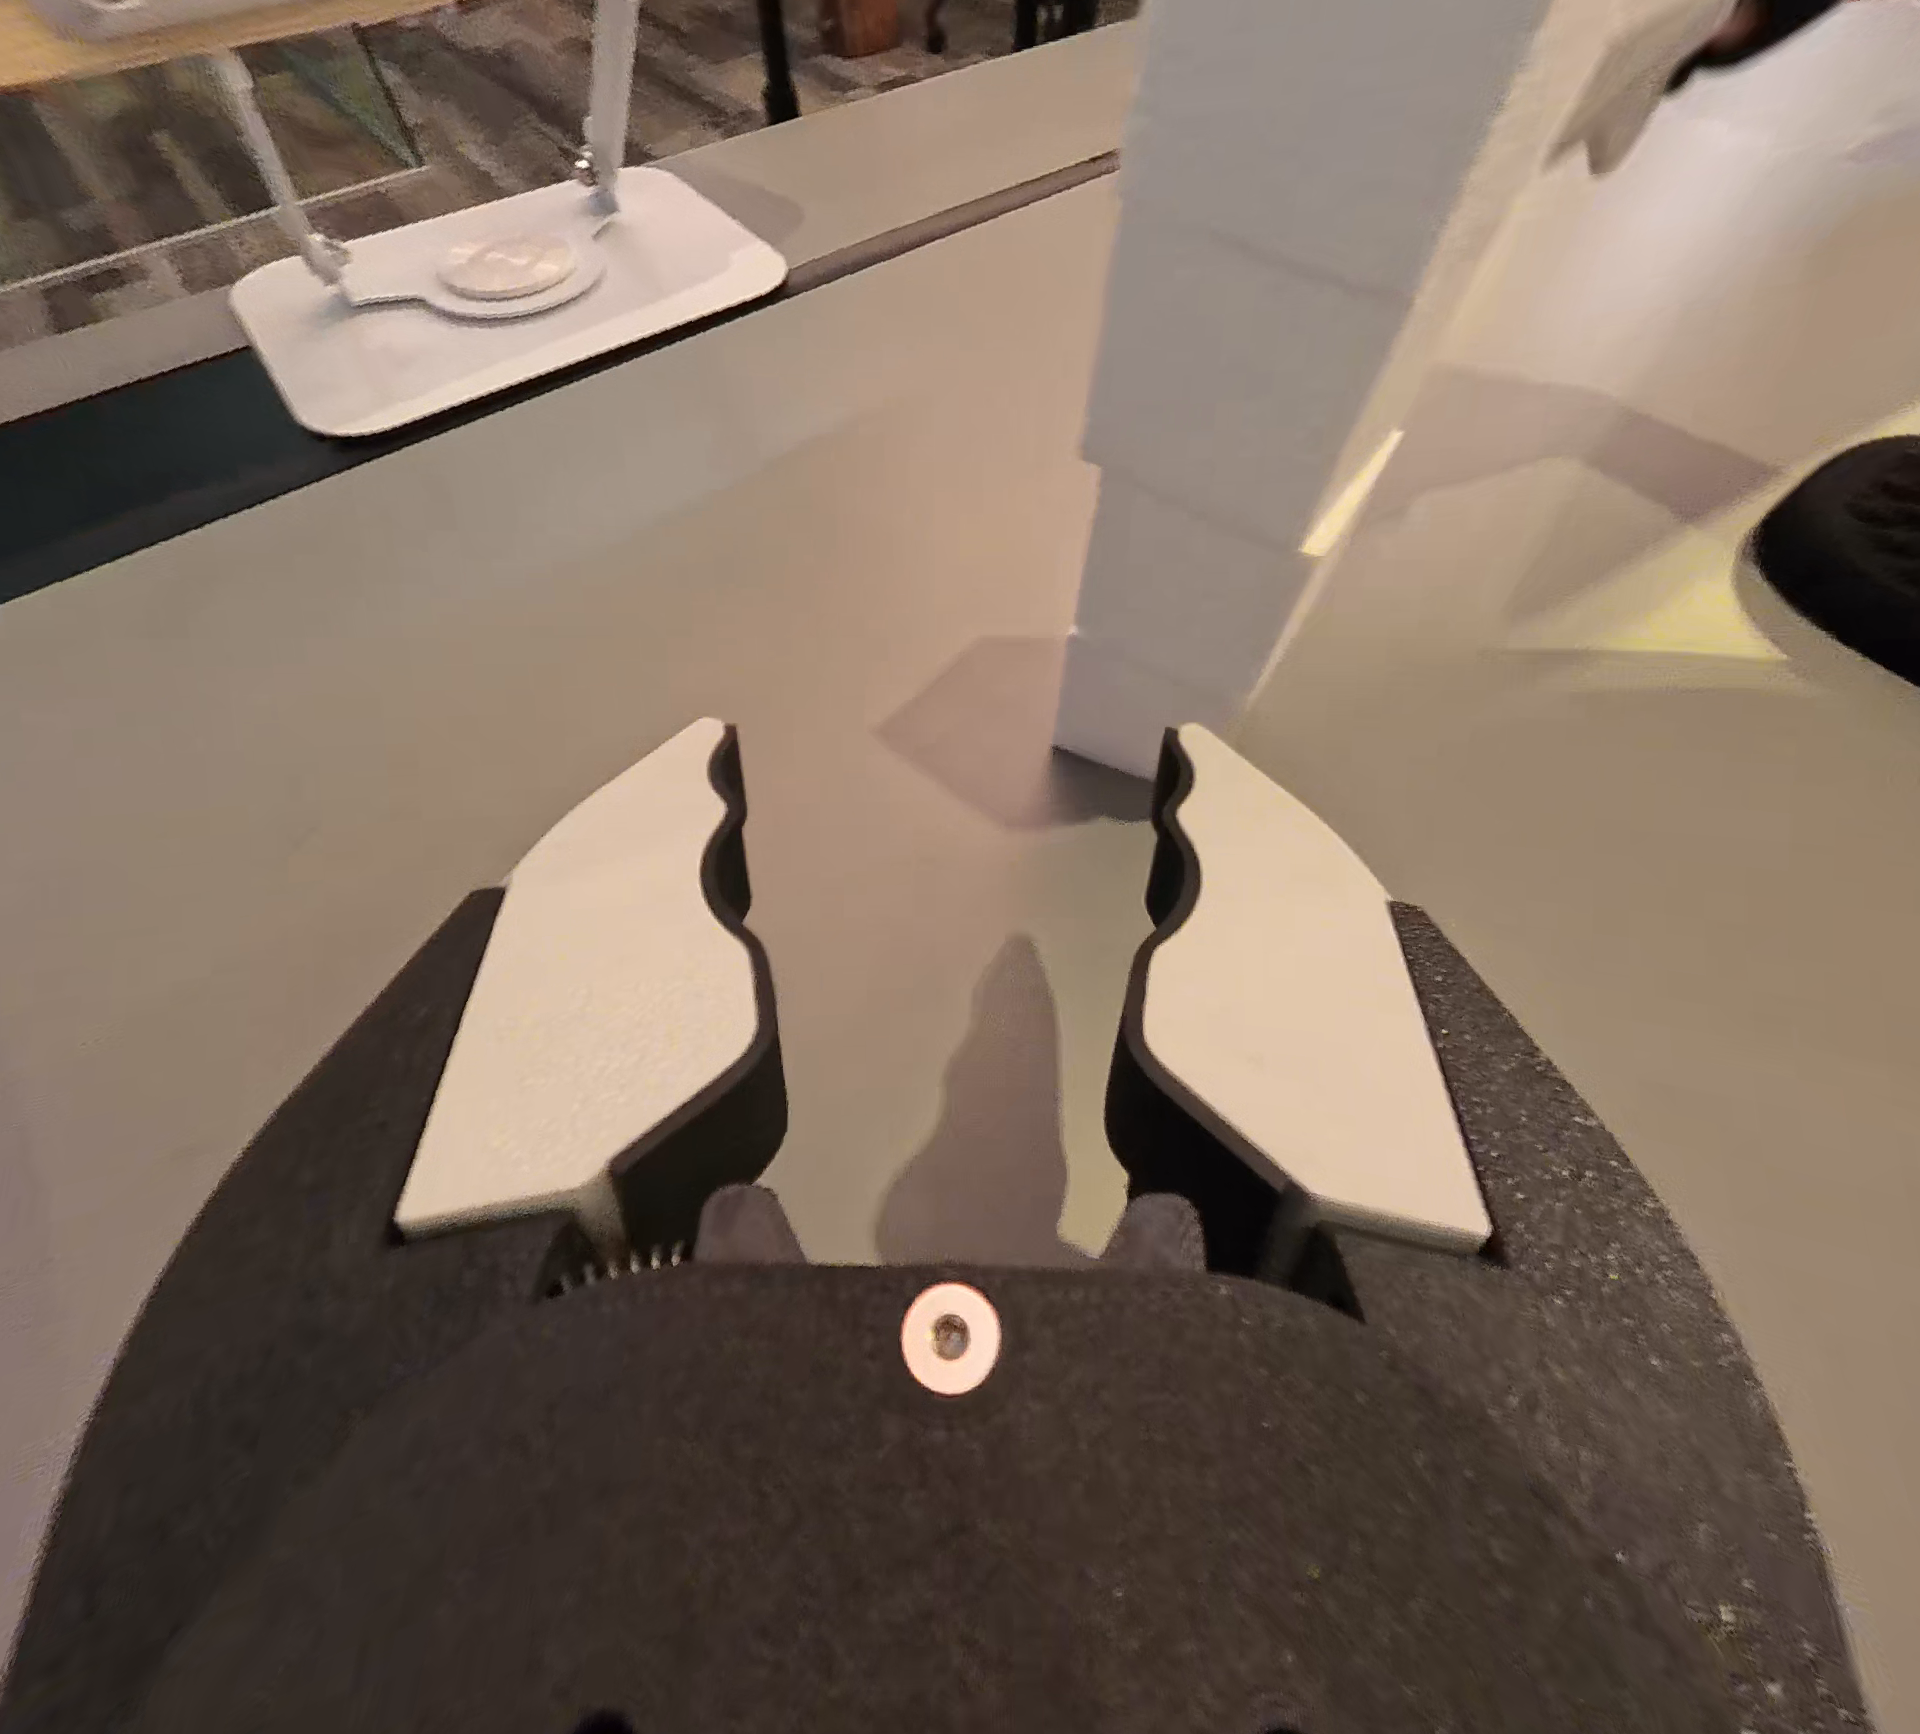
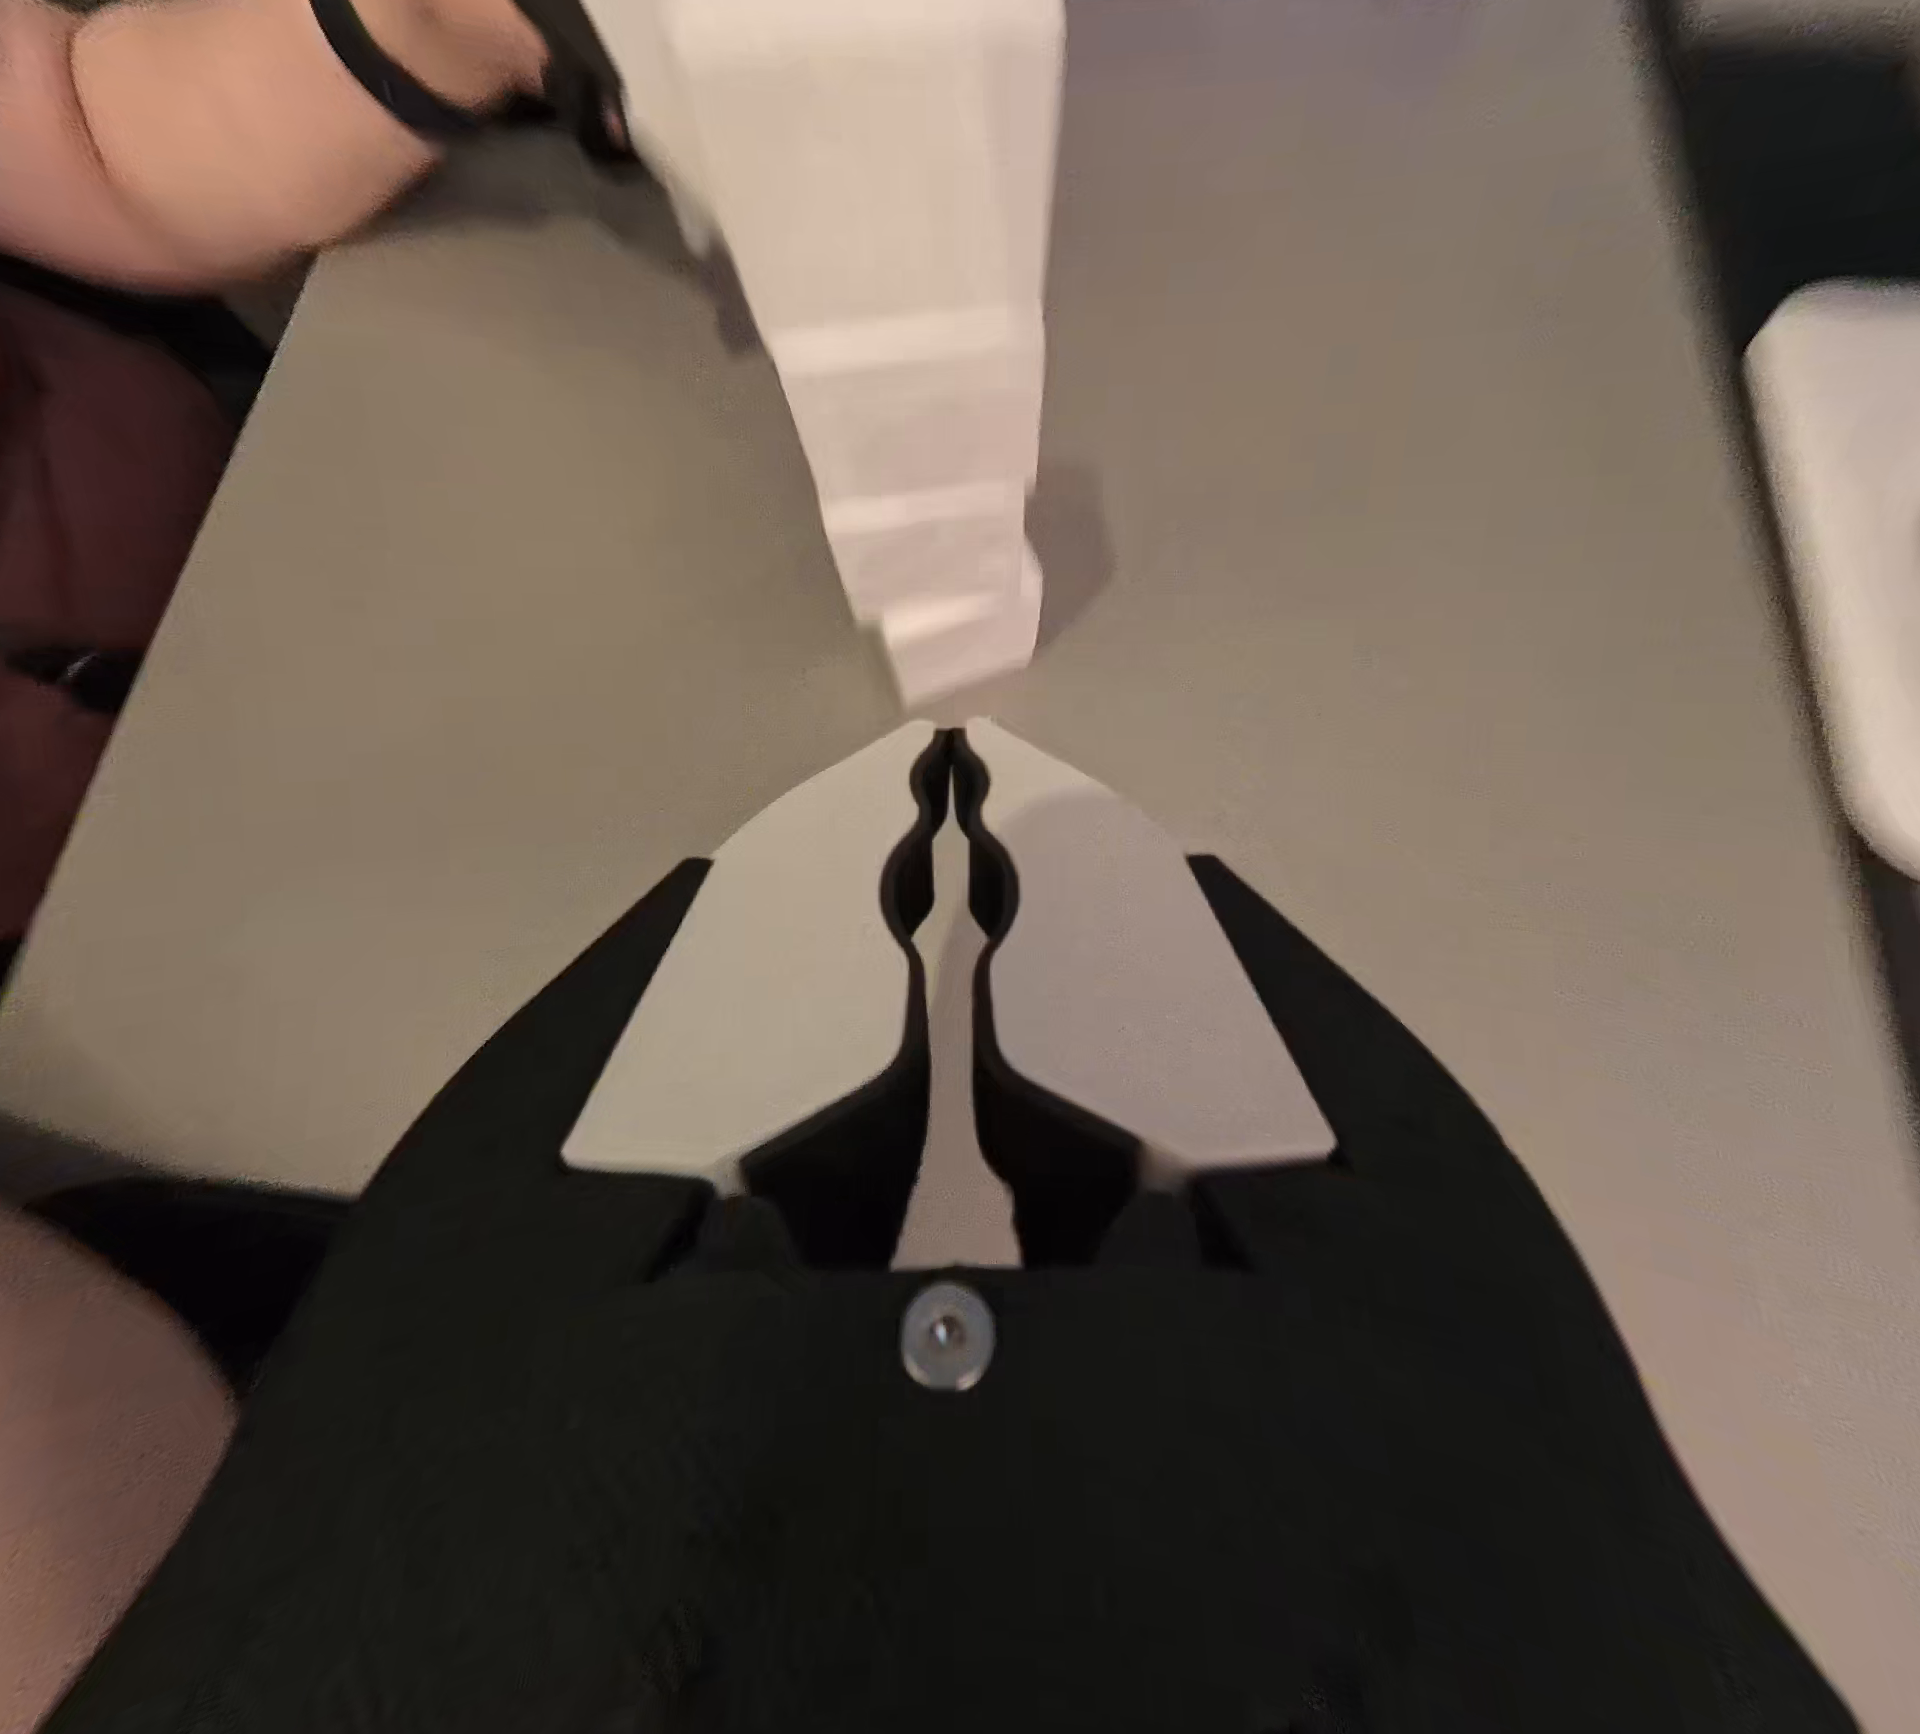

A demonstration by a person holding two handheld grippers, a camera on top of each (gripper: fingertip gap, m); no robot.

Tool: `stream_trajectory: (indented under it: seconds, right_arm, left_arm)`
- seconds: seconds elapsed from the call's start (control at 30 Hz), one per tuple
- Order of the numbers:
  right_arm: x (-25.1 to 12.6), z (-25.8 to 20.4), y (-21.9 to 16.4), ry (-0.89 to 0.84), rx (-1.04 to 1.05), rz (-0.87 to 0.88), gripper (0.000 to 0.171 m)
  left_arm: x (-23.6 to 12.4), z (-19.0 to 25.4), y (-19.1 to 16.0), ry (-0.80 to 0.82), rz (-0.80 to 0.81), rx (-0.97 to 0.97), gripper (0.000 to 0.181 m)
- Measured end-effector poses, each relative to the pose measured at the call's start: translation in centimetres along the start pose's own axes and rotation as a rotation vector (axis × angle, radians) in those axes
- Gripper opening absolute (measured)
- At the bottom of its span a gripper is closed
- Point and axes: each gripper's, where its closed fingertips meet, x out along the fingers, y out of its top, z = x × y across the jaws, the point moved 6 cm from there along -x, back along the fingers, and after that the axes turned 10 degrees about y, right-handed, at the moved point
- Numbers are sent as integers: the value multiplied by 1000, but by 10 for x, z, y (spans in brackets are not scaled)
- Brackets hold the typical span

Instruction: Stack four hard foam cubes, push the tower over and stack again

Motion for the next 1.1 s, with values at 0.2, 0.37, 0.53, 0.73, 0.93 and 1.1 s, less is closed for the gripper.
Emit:
stream_trajectory:
  seconds: [0.2,0.37,0.53,0.73,0.93,1.1]
  right_arm:
    - [26,15,-58,132,159,-113,1]
    - [38,22,-50,104,376,-187,1]
    - [65,3,-11,214,628,-307,1]
    - [99,4,53,153,667,-181,1]
    - [77,3,56,90,655,-142,1]
    - [42,1,51,29,647,-56,1]
  left_arm:
    - [-8,-26,1,146,15,-27,71]
    - [-19,-47,1,222,21,-119,70]
    - [-29,-61,3,255,57,-207,66]
    - [-34,-66,3,275,61,-234,64]
    - [-59,-86,11,407,172,-286,64]
    - [-72,-95,11,441,221,-321,63]
